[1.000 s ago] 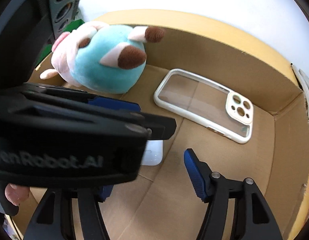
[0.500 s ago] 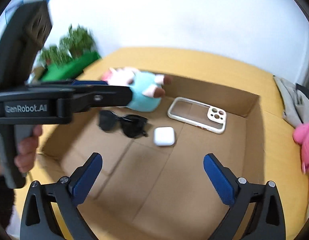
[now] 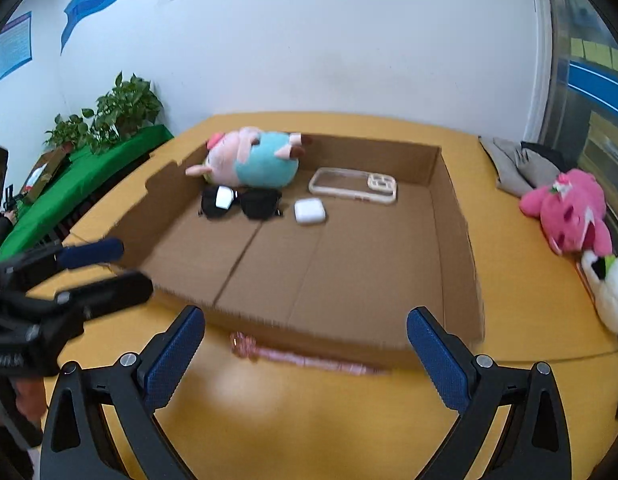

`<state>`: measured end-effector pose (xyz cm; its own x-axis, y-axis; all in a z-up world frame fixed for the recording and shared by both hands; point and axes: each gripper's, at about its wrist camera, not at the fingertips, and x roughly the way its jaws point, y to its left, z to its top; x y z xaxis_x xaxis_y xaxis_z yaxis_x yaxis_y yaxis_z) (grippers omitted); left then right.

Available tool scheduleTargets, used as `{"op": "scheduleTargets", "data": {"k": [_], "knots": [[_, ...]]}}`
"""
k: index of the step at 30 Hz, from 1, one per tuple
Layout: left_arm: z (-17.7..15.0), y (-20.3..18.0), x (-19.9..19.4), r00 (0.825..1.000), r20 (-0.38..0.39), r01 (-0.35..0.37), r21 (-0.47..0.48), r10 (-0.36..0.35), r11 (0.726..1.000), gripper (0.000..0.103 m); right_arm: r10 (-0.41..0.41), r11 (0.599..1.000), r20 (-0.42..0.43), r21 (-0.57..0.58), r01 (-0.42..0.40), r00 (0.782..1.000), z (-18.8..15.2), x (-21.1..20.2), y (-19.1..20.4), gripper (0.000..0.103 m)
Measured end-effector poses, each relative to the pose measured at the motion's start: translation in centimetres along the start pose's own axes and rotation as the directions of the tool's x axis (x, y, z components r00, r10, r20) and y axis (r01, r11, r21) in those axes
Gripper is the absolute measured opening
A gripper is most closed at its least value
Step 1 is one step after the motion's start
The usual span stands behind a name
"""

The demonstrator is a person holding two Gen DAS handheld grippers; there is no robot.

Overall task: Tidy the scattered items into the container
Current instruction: 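Move both grippers back out to the pink pen on the table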

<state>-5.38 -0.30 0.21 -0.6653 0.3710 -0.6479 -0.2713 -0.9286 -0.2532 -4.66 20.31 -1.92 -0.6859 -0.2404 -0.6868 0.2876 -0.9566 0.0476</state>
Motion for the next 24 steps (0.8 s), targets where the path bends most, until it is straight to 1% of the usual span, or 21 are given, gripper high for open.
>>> {"op": "scheduleTargets", "data": {"k": [2,5,8,12,16,24], "knots": [[-0.7,-0.1,0.0,1.0,-0.001,0.004,-0.004,-0.004,1.0,0.078,-0.013,1.0,-0.006,-0.001,0.013,1.0,-0.8,-0.2,0.1,0.103],[-1.2,-0.2,0.0,1.0,0.003,0.005,-0.011,-0.005,1.0,0.078,-0.008,1.0,-0.003,0.005,0.008,1.0,-1.4,-0.4,-0.2,0.103],[-1.8,-0.1,0.4,1.0,-0.01,0.003,-0.014,-0.003,1.0,0.078,-0.012,1.0,-0.001,0.003,0.012,1.0,-2.0,-0.4,-0.4,0.103],[-2.7,0.4,1.1,1.0,-0.026,0.008,-0.029,-0.009,1.0,0.078,-0.005,0.999,-0.035,0.036,0.007,0.999,-3.1,0.6,-1.5,0.103],[-3.5,1.0,2.7,0.998,-0.06,0.015,-0.053,-0.018,0.999,0.078,-0.006,0.999,-0.068,0.047,0.009,0.998,-4.0,1.6,-2.1,0.103],[-4.6,1.3,6.4,0.991,-0.114,0.058,-0.07,-0.066,0.996,0.078,0.001,0.998,-0.125,0.063,0.007,0.992,-5.7,4.1,-3.1,0.103]]}}
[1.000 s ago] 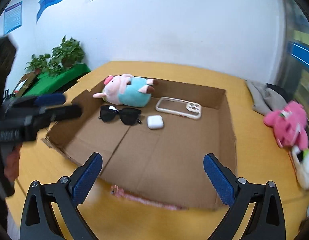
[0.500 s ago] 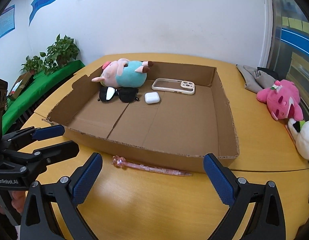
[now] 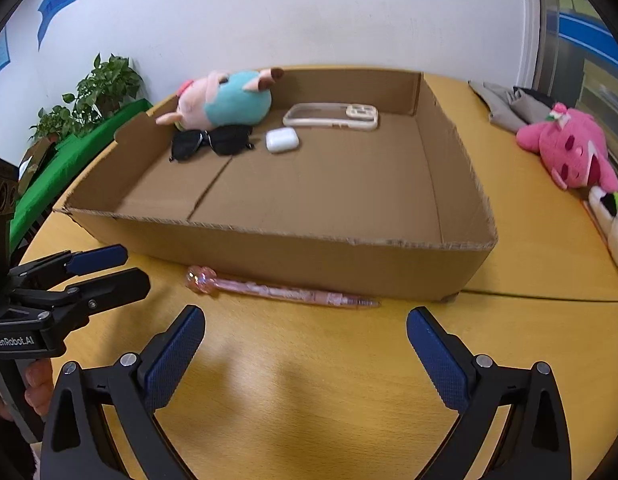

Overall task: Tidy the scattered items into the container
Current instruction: 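Move both grippers back out to the pink pen on the table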

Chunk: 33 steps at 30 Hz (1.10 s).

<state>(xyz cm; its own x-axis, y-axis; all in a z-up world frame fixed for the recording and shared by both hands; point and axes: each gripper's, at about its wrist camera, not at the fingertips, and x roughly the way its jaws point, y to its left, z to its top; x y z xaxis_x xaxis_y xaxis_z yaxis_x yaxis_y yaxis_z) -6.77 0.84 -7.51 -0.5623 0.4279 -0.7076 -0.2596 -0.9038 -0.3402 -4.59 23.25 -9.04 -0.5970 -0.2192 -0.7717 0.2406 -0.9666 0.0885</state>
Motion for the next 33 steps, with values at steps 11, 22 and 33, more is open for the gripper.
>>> {"op": "scheduleTargets", "data": {"k": [11,22,33], "knots": [[-0.2,-1.5,4.1,0.997,-0.063,0.055,0.09,-0.05,0.994,0.078,0.023,1.0,-0.002,-0.008,-0.023,1.0,-1.0,-0.5,-0.1,0.103],[-1.9,-3.0,4.7,0.987,-0.155,0.058,0.195,-0.027,0.979,0.061,0.048,0.999,-0.019,0.02,-0.048,0.999,-2.8,-0.8,-0.9,0.103],[-1.1,-3.9,4.1,0.991,-0.125,0.08,0.259,-0.049,0.963,0.056,0.047,0.995,-0.041,0.092,-0.043,0.998,-4.7,-0.7,-3.2,0.103]]}}
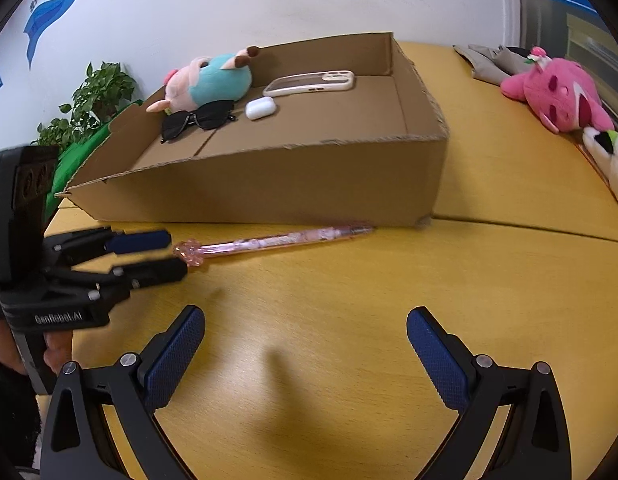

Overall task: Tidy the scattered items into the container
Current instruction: 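Move both grippers back out to the pink pen on the table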

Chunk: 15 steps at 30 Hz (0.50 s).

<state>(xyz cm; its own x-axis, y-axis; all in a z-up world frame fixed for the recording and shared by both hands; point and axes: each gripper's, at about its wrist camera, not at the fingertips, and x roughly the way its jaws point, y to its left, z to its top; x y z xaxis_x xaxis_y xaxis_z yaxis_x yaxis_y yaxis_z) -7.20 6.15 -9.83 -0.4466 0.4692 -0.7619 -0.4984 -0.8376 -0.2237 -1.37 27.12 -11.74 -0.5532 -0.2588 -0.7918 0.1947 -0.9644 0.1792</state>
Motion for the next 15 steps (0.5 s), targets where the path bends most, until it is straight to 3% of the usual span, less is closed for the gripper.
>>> {"op": "scheduleTargets", "data": {"k": [4,7,11,15], "knots": [[0.3,-1.2,1.9,0.997,-0.072,0.024,0.085,-0.018,0.996,0.053,0.004,1.0,-0.005,0.002,-0.004,1.0,-0.2,0.0,-0.2,0.103],[-0.2,-2.2,1.9,0.996,-0.086,-0.023,0.136,0.035,0.99,0.029,0.004,1.0,-0.004,0.014,-0.003,1.0,-0.4,-0.2,-0.6,0.103],[-1.1,-2.4,1.1,0.993,-0.103,-0.038,0.118,0.05,0.992,0.028,0.011,0.997,-0.008,0.071,-0.01,1.0,-0.7,-0.2,-1.5,0.103],[-2.0,-2.7,0.4,0.992,-0.111,-0.057,0.09,0.066,0.994,0.028,0.083,0.982,-0.001,0.168,-0.082,0.997,-0.5,0.0,-2.0,0.103]]}}
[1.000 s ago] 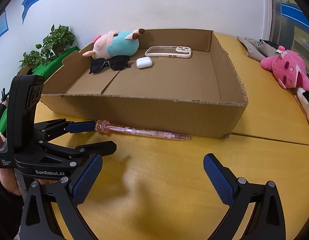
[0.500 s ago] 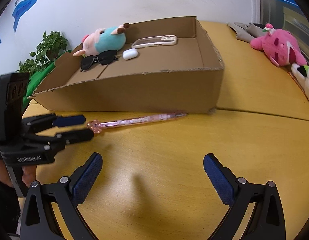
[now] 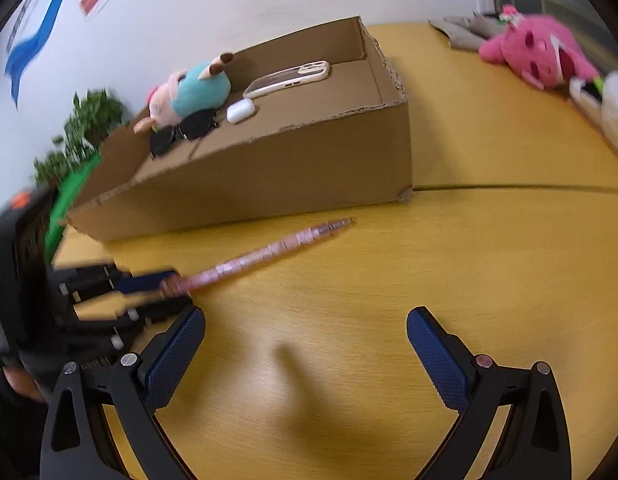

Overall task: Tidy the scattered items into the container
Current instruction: 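Grasp the pink pen with the left gripper while the right gripper closes on it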

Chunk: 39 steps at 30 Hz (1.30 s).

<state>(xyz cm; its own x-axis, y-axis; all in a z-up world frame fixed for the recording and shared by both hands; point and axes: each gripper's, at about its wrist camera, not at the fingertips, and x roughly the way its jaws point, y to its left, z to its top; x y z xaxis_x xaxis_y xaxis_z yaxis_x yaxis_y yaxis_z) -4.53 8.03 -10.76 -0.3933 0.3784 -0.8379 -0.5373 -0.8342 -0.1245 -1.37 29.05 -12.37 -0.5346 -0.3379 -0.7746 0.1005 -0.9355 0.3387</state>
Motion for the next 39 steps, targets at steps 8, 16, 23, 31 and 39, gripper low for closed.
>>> {"op": "scheduleTargets", "data": {"k": [8,16,23,31,39], "knots": [[-1.0,-1.1,-0.5,1.0,-0.003,-0.005,-0.024,0.005,1.0,0.028,0.036,0.995,-0.018,0.096,-0.034,0.999,0.8,2.6,1.4,0.079],[-1.5,-2.2,-0.8,1.0,-0.004,0.018,-0.01,-0.018,1.0,0.024,0.052,0.995,-0.044,0.091,-0.048,0.998,1.0,4.4,3.4,0.025],[-2.4,-2.3,-1.7,0.998,0.003,0.058,-0.026,-0.057,0.998,0.021,0.068,0.992,-0.037,0.105,-0.063,0.997,0.5,3.7,4.0,0.002],[-2.9,-2.5,-4.2,0.998,0.046,0.04,-0.016,-0.04,0.999,0.021,0.089,0.989,-0.033,0.118,-0.084,0.996,-0.3,2.2,5.2,0.008],[-4.7,-2.2,-3.7,0.999,0.011,0.042,-0.043,-0.041,0.998,0.021,0.128,0.974,-0.073,0.195,-0.112,0.989,-0.1,4.0,4.8,0.067]]}}
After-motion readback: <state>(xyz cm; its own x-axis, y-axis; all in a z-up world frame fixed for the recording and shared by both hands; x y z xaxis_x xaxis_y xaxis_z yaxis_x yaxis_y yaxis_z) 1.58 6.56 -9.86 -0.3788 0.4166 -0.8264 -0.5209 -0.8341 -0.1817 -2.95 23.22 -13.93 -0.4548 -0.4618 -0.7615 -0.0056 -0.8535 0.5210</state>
